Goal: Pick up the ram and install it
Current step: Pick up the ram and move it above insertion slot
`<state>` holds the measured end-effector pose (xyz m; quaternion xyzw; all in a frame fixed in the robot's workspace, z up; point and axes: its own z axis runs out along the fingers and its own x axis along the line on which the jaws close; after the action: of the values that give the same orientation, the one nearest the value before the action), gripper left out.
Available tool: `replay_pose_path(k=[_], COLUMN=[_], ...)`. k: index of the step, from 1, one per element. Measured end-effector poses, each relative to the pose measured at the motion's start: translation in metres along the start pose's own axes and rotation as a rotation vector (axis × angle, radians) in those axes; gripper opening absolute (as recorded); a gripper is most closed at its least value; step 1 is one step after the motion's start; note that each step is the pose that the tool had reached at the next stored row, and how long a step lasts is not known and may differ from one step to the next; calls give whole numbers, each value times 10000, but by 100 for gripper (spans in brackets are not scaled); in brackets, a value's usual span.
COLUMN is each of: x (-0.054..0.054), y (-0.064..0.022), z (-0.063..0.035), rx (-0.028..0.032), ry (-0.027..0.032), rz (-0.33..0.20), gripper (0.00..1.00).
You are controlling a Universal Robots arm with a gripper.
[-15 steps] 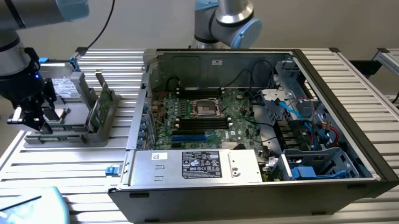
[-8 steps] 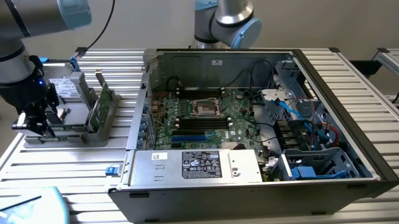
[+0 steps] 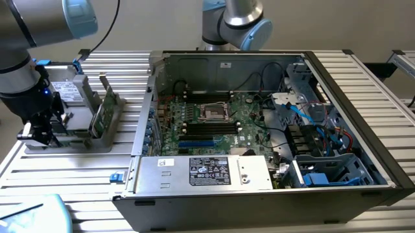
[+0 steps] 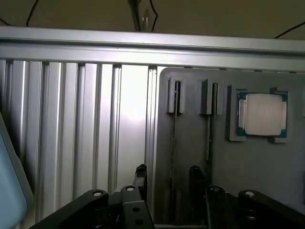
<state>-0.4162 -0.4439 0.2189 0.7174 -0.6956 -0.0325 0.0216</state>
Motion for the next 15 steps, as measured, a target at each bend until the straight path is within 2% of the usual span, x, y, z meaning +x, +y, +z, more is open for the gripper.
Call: replay_pose_path(k=[6, 10, 12, 15], x=[2, 3, 2, 3], y=[-9, -5, 1, 8], z=[109, 148, 158, 176], rx=[2, -13, -77, -227], ry=[-23, -149, -200, -229], rz=[-1, -11, -12, -11], gripper=[49, 49, 49, 49])
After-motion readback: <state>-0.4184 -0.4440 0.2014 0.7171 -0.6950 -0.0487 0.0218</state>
